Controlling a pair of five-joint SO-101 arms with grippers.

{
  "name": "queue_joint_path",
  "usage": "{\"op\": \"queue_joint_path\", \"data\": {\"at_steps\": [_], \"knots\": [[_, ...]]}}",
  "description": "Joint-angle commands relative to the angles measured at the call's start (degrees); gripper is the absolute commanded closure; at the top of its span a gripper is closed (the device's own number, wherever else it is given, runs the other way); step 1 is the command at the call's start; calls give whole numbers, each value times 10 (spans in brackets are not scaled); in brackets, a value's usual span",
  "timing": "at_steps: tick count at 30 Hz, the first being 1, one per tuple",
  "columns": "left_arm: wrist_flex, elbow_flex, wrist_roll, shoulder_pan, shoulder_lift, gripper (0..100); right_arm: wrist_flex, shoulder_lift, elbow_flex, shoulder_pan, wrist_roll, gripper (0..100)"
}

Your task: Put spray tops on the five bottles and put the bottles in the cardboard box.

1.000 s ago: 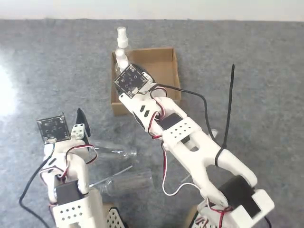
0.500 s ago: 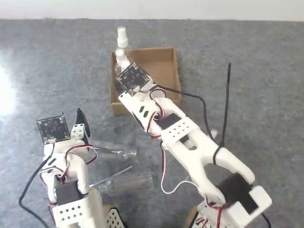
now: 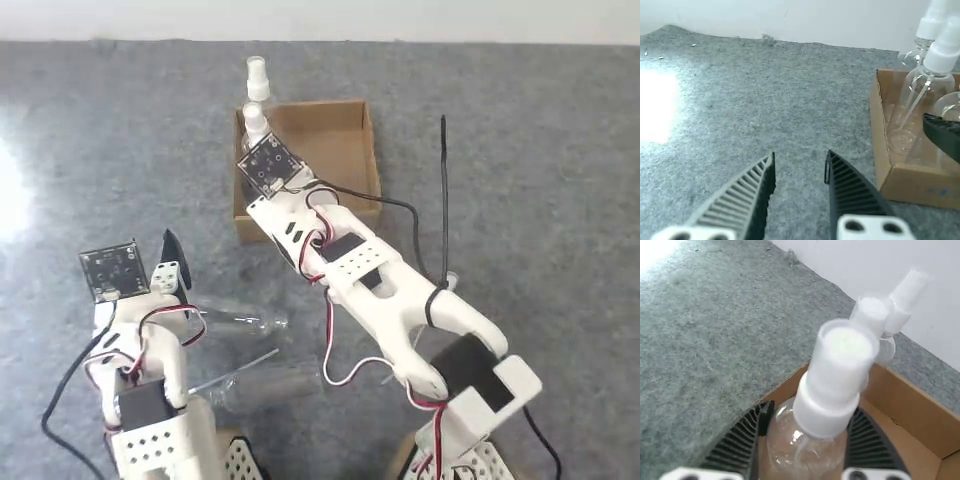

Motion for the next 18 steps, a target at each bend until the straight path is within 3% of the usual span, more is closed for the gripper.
{"op": "queue_joint_path", "data": {"at_steps": [1,18], "knots": [[-17,-7,-4,3,-11,848,-28,-3,-42,-18,-1,896],[-17,-6,-4,1,-11,848,-87,66,-49,-19,0,894]]}}
